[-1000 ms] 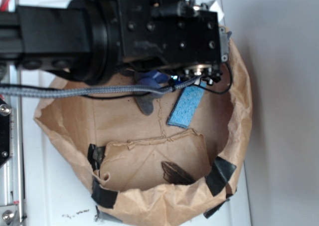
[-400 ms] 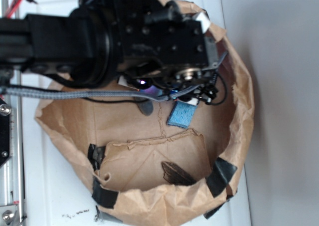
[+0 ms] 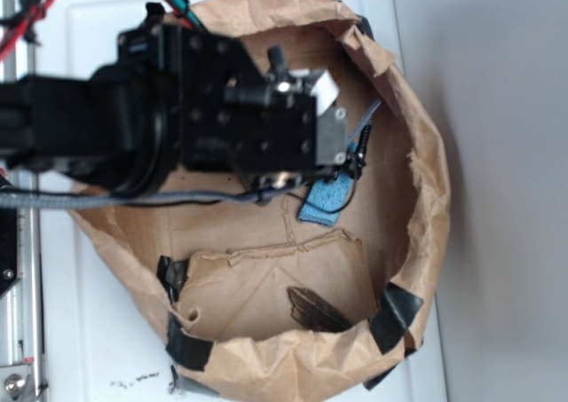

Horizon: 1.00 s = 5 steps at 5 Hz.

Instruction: Grab the gray animal.

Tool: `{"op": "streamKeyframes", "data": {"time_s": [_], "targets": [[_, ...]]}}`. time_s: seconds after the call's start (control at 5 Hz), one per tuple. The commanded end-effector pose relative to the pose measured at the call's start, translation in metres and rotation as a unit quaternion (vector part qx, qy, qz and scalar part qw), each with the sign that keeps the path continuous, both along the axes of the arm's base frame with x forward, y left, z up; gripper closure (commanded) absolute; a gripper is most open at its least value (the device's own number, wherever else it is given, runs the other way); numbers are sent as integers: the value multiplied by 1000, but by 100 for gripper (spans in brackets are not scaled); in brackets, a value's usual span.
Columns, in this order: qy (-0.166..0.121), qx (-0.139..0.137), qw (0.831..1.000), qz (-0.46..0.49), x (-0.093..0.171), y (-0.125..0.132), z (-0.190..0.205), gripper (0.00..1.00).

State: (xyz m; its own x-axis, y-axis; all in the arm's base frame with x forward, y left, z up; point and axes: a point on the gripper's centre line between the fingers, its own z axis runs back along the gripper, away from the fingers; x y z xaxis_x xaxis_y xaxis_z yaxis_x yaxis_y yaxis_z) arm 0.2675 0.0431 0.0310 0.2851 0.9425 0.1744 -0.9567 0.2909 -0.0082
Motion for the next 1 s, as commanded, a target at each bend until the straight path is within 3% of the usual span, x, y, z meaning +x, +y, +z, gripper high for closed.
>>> {"op": "streamKeyframes", "data": {"time_s": [0.0,0.2,0.8], "targets": [[-6,-2,1000,-14,-10,14,9,0],[-2,-5,1000,-17,-12,15,5,100],[-24,6,999,-24,-10,14,2,100]]}}
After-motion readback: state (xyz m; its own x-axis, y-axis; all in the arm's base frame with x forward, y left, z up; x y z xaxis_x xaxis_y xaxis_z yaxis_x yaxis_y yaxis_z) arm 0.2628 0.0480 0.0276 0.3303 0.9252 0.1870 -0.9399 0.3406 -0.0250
